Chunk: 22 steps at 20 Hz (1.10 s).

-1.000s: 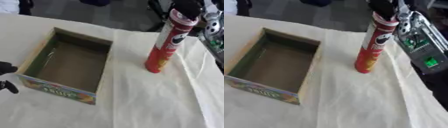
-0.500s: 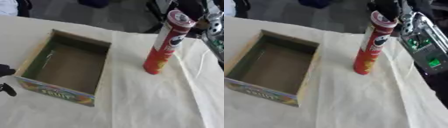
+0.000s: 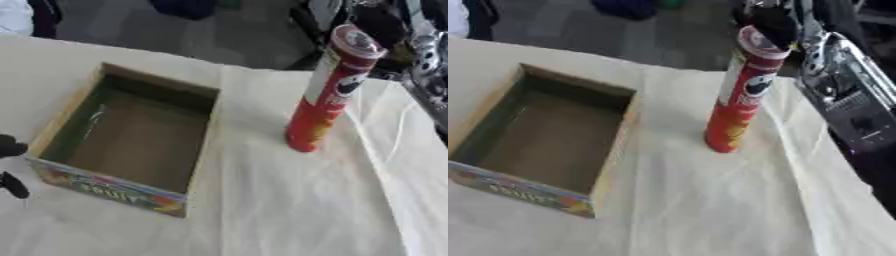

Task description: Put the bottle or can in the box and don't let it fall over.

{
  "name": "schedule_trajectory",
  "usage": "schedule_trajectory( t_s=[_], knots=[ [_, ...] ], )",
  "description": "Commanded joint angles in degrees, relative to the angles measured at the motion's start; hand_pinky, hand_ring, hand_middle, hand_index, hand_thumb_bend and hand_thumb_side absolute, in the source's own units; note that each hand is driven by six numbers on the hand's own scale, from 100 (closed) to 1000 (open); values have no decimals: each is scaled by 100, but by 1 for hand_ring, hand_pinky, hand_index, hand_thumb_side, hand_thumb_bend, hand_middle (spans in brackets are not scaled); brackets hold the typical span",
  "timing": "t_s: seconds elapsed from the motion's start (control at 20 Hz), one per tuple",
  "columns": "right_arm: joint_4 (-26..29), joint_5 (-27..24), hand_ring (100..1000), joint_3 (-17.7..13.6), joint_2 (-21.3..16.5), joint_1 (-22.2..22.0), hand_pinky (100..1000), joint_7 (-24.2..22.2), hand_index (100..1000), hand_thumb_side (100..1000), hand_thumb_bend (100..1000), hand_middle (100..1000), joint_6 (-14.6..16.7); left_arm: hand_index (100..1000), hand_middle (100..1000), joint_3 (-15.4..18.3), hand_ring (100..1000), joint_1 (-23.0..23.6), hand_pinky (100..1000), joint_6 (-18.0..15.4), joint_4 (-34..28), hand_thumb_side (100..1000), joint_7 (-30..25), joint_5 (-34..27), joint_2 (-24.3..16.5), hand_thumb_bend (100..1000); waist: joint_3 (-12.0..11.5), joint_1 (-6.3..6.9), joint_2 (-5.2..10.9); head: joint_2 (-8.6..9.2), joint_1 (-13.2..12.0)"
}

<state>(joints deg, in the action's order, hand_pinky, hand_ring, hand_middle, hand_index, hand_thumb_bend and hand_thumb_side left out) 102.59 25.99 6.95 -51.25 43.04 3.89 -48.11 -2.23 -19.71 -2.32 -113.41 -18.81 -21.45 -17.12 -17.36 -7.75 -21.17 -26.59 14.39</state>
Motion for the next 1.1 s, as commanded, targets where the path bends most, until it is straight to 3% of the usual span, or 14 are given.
schedule_trajectory(
  t_s=[0.05,1.1],
  knots=[
    [-1,-28,991,-29,-221,52,775,-12,953,908,100,1000,-8,837,726,6,805,-62,511,-16,-118,679,-23,16,-104,100,-10,42,86,70,31],
    [-3,299,970,200,-97,-39,812,-511,929,963,100,983,-57,838,728,12,807,-53,513,24,-118,685,-52,31,-68,100,-47,10,43,58,-4]
  ],
)
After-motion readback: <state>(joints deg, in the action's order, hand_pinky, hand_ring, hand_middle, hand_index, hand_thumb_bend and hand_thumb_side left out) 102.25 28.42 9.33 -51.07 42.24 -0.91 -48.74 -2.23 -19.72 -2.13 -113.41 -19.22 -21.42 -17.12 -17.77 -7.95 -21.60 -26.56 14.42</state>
